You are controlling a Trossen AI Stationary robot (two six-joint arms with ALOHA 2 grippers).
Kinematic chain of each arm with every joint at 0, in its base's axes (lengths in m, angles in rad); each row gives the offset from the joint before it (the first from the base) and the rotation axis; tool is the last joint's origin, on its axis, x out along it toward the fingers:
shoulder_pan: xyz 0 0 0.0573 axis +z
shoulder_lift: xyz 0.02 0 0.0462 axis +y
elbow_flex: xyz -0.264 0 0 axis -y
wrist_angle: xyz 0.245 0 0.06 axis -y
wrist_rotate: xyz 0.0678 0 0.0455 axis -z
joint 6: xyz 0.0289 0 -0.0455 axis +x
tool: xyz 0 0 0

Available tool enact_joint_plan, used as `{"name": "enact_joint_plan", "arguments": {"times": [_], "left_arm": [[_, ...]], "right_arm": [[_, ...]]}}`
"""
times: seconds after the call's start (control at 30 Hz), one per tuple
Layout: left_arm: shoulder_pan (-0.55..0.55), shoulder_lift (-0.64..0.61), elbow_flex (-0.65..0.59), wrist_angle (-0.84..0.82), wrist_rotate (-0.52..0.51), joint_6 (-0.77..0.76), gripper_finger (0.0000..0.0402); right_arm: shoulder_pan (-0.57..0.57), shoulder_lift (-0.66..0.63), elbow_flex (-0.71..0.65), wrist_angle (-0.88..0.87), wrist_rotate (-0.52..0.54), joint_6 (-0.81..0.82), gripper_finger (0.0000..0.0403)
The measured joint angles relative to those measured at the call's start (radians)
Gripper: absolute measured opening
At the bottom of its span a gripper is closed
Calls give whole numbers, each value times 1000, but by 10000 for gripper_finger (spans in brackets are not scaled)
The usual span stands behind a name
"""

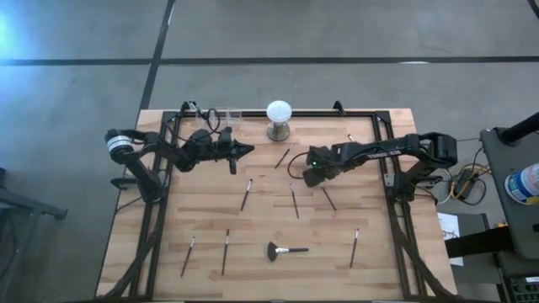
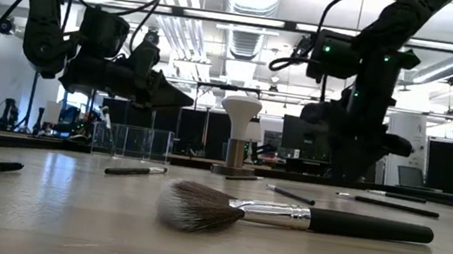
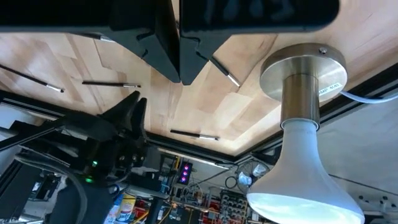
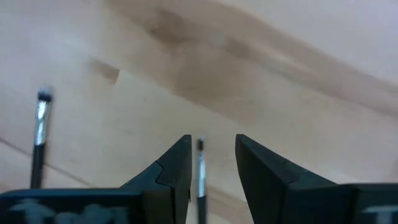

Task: Put items in baskets/containers
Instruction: Put the eyeshadow brush into the left section of the transparent organizer

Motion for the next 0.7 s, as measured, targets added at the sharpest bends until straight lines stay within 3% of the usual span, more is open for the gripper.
{"name": "enact_joint_plan", "arguments": {"times": [0.33, 0.7], "left_arm": [[0, 0, 0, -15, 0, 9, 0], [1, 0, 0, -21, 0, -18, 0]], "right_arm": [[25, 129, 70, -35, -2, -13, 108], [27, 135, 85, -10, 6, -45, 16]]}}
